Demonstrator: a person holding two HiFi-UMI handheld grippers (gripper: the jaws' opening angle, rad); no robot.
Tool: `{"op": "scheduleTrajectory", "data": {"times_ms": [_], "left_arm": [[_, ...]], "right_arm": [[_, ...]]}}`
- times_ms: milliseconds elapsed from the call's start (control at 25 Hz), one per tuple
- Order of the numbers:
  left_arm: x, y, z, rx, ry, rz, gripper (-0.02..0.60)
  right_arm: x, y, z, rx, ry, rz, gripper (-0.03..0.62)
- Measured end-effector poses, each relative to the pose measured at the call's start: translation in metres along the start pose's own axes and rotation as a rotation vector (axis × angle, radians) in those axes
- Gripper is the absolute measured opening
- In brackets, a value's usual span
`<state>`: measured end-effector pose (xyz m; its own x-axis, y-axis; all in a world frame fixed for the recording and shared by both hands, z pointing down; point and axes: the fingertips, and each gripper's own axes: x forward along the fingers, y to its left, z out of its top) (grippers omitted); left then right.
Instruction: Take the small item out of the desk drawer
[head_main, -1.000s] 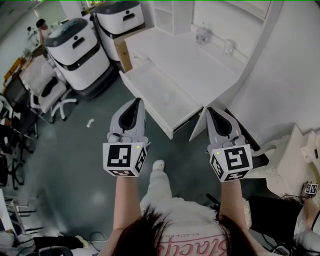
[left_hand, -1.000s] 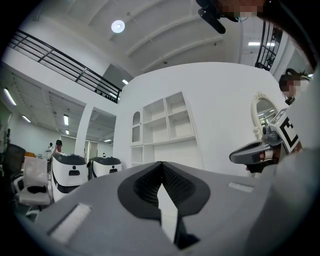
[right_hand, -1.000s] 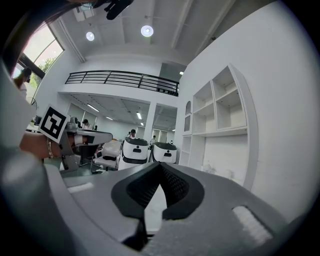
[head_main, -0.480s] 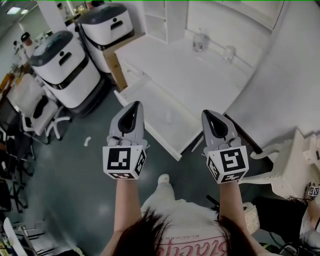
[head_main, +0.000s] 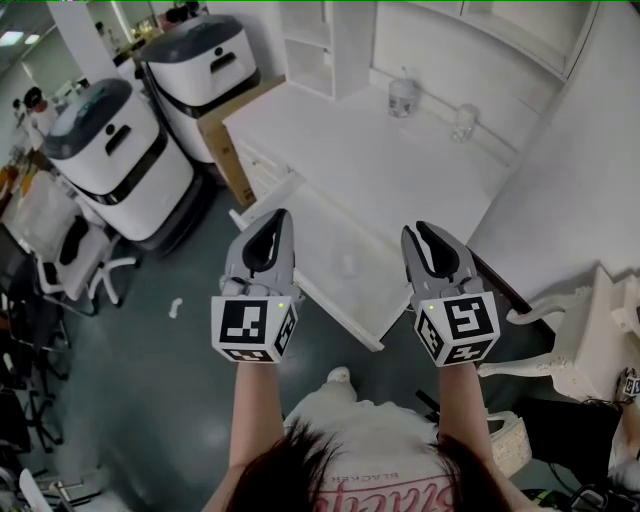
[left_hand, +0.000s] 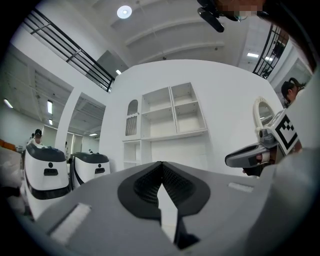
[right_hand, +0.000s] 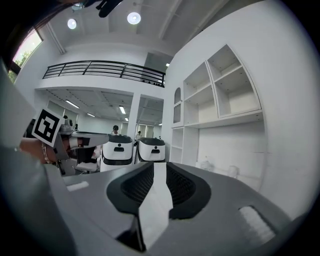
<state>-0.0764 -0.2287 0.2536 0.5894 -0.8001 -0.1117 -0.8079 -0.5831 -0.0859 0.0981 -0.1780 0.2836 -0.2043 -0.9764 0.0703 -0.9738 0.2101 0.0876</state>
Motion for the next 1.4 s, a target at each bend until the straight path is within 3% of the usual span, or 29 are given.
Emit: {"op": "scheduleTrajectory", "data": {"times_ms": [160,480,1400], "left_arm": [[0.016,0.012,-0.009,-0.018,0.005,-0.016,0.014],[0.034,0.023,-0.024,-0.047,0.02,-0.028,0.014],[0.04,0.017,-0.086,-0.087,0.188,0.038,0.014]], "right_arm": [[0.019,-0.001,-0.004,0.014,0.018,-0.008,0.131],[0.046,-0.002,-0.016,0.058,0.036,0.003,0.392],[0.078,-0.002,-0.131,0.149,0.358,0.1,0.364]]}}
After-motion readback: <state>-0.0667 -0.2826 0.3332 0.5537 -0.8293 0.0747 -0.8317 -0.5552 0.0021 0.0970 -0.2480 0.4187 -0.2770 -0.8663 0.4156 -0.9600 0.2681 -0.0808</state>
